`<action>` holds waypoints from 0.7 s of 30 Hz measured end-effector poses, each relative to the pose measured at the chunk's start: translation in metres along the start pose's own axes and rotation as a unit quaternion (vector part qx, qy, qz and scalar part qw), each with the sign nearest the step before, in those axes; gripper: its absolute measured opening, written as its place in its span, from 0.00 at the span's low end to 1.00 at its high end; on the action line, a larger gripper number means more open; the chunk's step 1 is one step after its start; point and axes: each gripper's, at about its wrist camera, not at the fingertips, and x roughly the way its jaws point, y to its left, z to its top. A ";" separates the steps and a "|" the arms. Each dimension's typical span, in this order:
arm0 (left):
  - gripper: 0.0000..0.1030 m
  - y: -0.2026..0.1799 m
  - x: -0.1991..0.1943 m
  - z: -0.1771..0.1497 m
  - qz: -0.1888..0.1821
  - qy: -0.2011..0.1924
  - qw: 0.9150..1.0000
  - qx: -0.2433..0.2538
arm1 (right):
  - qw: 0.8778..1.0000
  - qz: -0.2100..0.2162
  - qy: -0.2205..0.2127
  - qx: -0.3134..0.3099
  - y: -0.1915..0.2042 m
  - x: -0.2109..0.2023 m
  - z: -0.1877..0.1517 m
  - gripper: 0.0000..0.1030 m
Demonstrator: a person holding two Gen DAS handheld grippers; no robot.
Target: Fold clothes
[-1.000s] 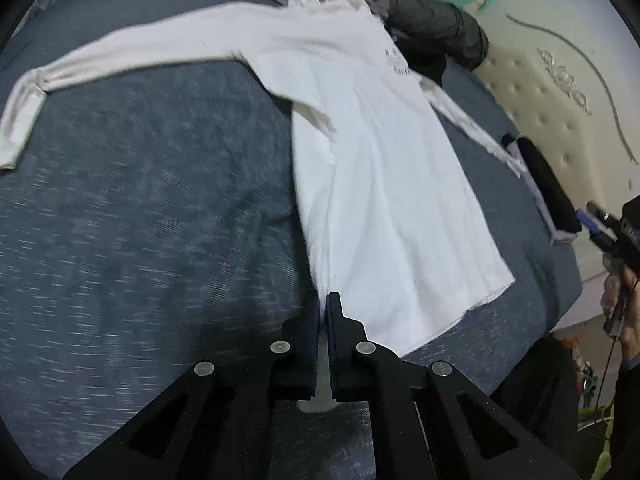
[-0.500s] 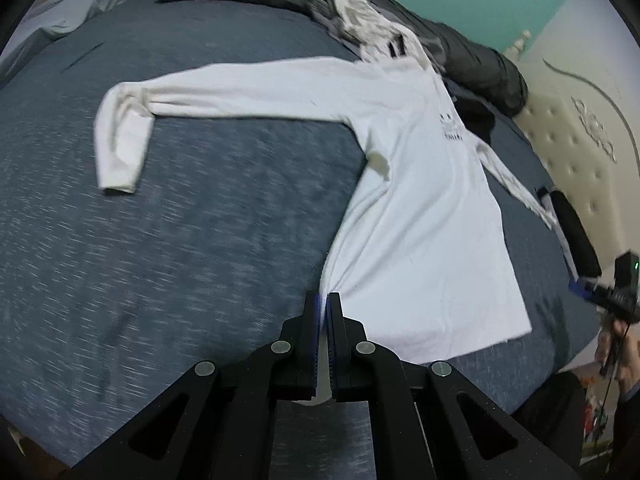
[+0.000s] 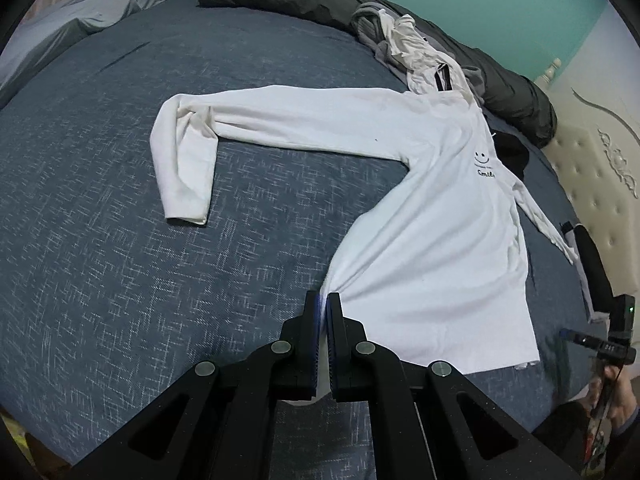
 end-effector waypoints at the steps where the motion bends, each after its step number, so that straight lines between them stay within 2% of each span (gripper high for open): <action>1: 0.03 0.000 0.000 0.000 0.000 0.000 1.000 0.001 | 1.000 0.001 0.003 0.001 0.003 0.005 0.001 0.55; 6: 0.03 -0.004 0.001 -0.001 -0.005 0.002 1.000 0.008 | 0.999 0.011 -0.001 0.036 0.000 0.020 0.009 0.55; 13: 0.03 0.003 0.003 -0.006 -0.016 0.005 1.000 0.002 | 0.995 0.015 -0.031 0.095 -0.015 0.037 0.030 0.54; 16: 0.03 0.004 0.004 -0.006 -0.019 0.006 1.000 0.002 | 0.995 0.014 -0.036 0.094 -0.014 0.046 0.039 0.50; 19: 0.03 0.002 0.004 -0.006 -0.020 0.007 1.000 0.007 | 0.993 0.005 -0.046 0.107 -0.019 0.053 0.043 0.35; 21: 0.03 0.001 0.004 -0.006 -0.019 0.008 1.000 0.012 | 0.990 0.006 -0.053 0.128 -0.027 0.058 0.045 0.32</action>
